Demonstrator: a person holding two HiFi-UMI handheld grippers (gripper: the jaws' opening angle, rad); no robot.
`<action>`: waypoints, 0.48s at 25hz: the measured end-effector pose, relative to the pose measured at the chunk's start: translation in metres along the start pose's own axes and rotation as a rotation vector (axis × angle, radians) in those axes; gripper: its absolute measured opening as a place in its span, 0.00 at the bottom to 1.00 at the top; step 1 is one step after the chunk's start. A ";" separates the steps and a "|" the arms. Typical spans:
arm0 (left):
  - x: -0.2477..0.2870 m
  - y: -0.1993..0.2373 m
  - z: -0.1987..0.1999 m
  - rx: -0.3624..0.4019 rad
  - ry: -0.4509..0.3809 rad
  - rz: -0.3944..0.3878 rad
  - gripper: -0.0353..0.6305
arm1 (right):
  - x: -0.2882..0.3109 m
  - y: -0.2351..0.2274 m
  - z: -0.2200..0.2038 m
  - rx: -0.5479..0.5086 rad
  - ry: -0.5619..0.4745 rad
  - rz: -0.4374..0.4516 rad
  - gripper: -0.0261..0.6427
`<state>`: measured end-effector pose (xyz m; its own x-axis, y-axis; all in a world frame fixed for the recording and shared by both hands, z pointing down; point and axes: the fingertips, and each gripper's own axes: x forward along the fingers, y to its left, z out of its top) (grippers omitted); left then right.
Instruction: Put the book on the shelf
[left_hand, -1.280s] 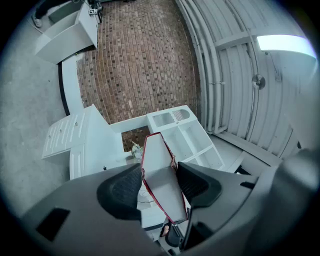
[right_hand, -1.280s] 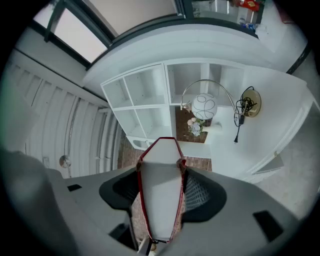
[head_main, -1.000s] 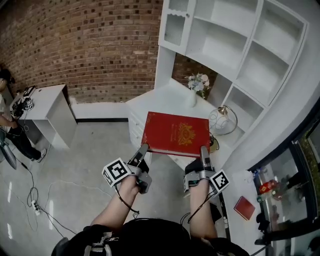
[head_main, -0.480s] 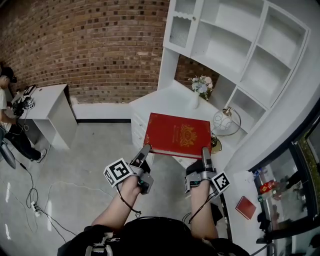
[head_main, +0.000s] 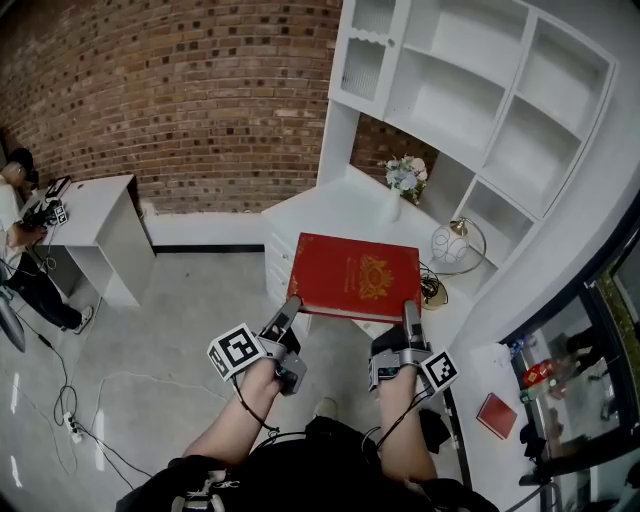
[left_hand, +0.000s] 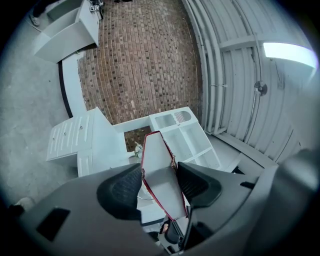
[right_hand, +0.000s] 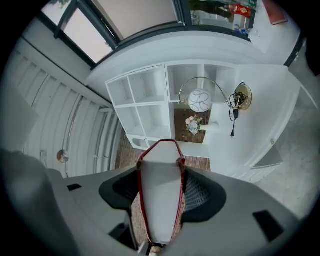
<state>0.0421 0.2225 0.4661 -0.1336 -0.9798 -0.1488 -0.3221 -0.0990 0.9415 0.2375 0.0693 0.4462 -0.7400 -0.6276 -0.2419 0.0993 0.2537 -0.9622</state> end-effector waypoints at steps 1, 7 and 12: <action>0.000 0.002 0.002 0.000 0.000 0.000 0.41 | 0.002 -0.002 -0.002 -0.002 -0.001 0.001 0.43; 0.020 0.021 0.010 0.009 0.012 0.004 0.41 | 0.023 -0.022 0.001 0.004 -0.010 -0.008 0.43; 0.059 0.036 0.032 0.015 0.019 0.009 0.41 | 0.070 -0.036 0.008 0.006 -0.009 -0.001 0.43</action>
<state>-0.0072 0.1664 0.4813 -0.1184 -0.9839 -0.1341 -0.3349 -0.0876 0.9382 0.1871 0.0103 0.4631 -0.7342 -0.6344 -0.2420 0.1026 0.2487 -0.9631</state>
